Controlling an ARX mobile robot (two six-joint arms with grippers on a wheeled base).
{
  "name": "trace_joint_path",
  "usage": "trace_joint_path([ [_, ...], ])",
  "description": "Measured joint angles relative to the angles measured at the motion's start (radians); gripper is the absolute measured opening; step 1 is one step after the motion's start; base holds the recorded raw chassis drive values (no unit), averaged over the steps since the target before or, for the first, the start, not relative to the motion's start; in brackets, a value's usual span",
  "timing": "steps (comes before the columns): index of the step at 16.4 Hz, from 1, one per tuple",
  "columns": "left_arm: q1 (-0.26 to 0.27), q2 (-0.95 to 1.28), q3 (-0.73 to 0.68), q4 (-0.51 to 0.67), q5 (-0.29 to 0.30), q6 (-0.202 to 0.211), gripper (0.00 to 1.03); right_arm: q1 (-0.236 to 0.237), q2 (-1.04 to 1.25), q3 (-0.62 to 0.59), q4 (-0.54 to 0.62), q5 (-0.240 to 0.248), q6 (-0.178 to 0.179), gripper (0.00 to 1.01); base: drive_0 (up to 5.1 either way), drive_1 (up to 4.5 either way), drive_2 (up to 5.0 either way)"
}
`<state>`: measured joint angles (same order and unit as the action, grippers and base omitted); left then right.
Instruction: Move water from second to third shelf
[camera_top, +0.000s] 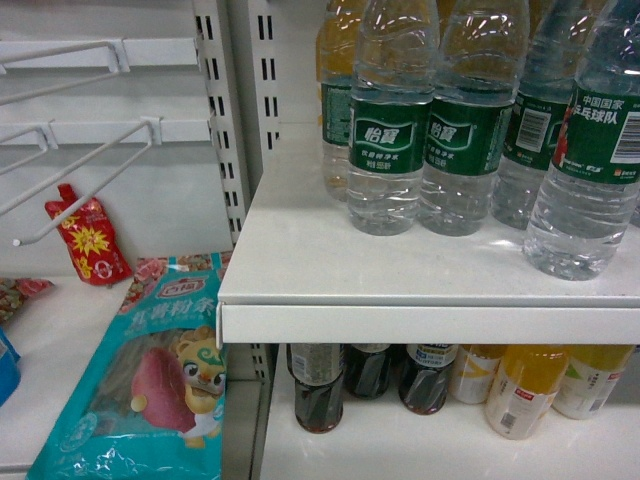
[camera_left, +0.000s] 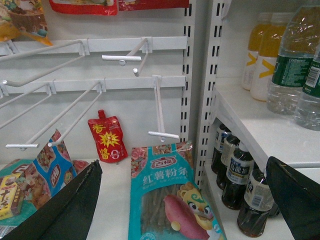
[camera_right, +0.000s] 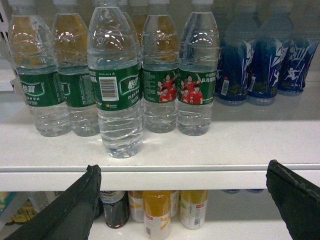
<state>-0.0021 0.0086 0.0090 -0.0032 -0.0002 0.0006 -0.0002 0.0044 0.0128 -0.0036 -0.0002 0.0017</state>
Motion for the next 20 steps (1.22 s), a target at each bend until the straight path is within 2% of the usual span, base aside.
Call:
trace_joint_path([
  [20, 0.0, 0.0, 0.0, -0.002, 0.0, 0.0, 0.98, 0.0, 0.0, 0.0, -0.003, 0.0, -0.003, 0.98, 0.0, 0.0, 0.0],
])
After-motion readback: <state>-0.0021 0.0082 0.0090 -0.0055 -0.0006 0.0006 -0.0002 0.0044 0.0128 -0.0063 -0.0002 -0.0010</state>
